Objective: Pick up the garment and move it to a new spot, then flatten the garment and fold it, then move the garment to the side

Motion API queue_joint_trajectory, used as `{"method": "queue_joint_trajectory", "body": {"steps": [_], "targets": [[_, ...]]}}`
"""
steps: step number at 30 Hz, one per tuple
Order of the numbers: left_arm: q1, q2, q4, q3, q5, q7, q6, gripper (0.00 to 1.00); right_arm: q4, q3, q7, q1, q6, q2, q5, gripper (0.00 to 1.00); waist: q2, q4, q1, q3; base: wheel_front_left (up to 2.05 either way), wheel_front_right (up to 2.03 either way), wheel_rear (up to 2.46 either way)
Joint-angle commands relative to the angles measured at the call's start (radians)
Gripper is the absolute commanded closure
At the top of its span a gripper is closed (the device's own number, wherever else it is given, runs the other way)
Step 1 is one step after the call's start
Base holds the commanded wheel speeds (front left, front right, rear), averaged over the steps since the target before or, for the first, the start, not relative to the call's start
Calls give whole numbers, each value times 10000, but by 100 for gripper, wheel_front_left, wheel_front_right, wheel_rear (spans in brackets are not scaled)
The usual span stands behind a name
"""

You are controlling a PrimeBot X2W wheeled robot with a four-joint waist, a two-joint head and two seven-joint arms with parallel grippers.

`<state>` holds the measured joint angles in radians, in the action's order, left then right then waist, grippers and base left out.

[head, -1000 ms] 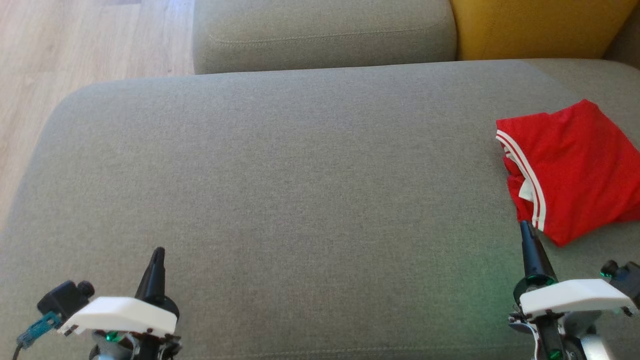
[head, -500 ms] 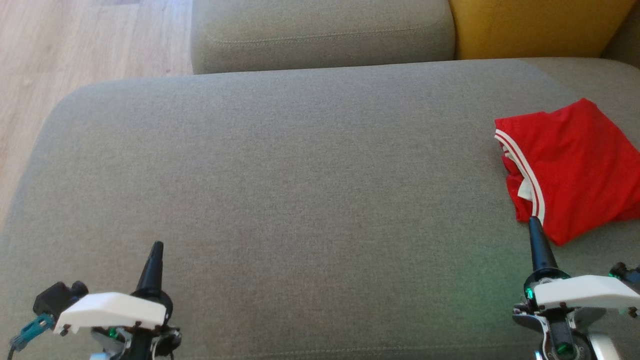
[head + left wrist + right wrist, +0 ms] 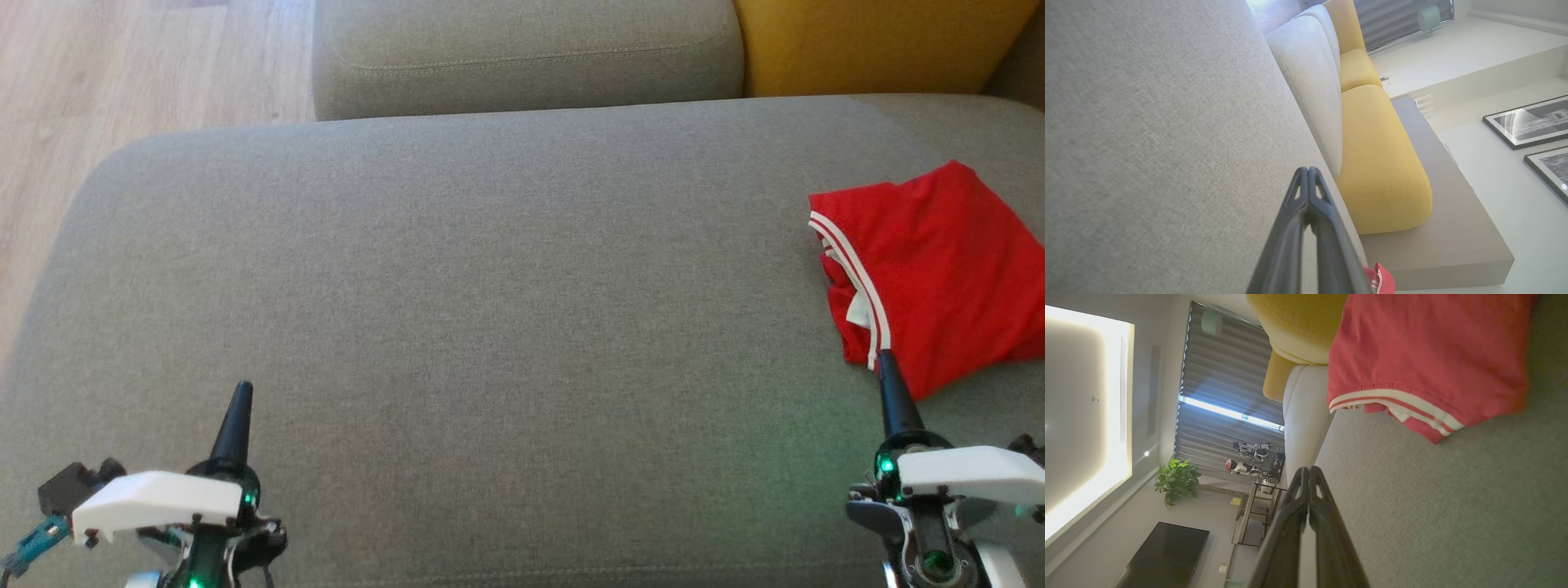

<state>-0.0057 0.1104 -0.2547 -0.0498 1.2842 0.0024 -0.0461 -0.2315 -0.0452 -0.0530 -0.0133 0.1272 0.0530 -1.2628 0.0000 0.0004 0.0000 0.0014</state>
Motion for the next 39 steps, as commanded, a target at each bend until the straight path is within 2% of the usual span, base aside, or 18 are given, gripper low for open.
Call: {"method": "queue_joint_trajectory", "body": {"steps": [1, 31, 39], "targets": [[-592, 8, 279, 396, 316, 95, -166, 100, 265, 85, -59, -515, 27, 230, -370, 100, 0, 0, 0, 1, 0, 0, 0], [-999, -444, 105, 1415, 3364, 931, -835, 100, -106, -339, -324, -910, 35, 218, -3688, 100, 0, -4, 0, 17, 0, 0, 0], [-1008, -468, 101, 1454, 3394, 962, -846, 100, -114, -380, -356, -919, 35, 194, -3713, 100, 0, -4, 0, 17, 0, 0, 0]]}}
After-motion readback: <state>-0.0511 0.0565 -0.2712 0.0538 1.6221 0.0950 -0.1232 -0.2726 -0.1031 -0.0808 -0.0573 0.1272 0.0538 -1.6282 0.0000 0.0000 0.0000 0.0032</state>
